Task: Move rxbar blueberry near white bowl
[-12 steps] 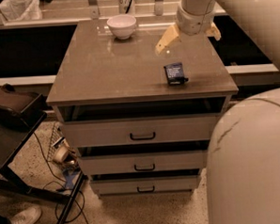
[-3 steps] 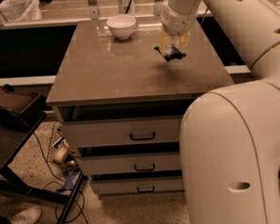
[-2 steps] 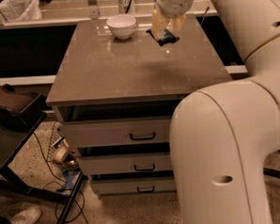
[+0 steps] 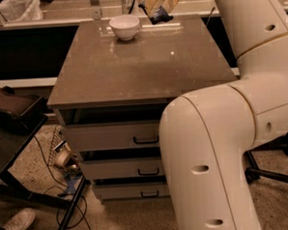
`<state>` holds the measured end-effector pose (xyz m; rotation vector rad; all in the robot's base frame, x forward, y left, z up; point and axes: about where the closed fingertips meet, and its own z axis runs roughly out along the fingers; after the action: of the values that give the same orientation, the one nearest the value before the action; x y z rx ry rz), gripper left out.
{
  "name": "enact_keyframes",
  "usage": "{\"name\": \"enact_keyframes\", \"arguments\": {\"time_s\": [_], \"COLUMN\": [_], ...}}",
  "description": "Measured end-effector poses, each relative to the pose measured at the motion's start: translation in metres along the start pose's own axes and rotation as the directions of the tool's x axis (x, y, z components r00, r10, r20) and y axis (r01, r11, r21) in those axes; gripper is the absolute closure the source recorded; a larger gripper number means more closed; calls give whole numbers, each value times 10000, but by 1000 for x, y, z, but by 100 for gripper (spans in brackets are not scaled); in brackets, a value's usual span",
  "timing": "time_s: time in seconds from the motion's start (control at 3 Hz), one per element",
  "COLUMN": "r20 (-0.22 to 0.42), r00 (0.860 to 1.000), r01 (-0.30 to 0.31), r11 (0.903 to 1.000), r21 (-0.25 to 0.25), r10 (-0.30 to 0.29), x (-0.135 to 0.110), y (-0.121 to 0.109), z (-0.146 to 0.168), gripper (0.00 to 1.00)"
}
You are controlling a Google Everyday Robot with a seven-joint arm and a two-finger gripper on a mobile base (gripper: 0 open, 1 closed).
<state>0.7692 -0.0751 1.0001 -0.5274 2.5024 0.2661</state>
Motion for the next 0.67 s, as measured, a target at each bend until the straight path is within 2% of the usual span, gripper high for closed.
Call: {"name": "enact_keyframes", "arguments": {"time_s": [0.33, 0.67], "r20": [42, 872], "r00": [10000, 9950], "r01": [-23, -526], "r11": [10000, 9972], "r21": [26, 534], "r10": [23, 478], "x": [-1, -29], "y": [-1, -16], "z": [2, 35], "gripper": [100, 100]}}
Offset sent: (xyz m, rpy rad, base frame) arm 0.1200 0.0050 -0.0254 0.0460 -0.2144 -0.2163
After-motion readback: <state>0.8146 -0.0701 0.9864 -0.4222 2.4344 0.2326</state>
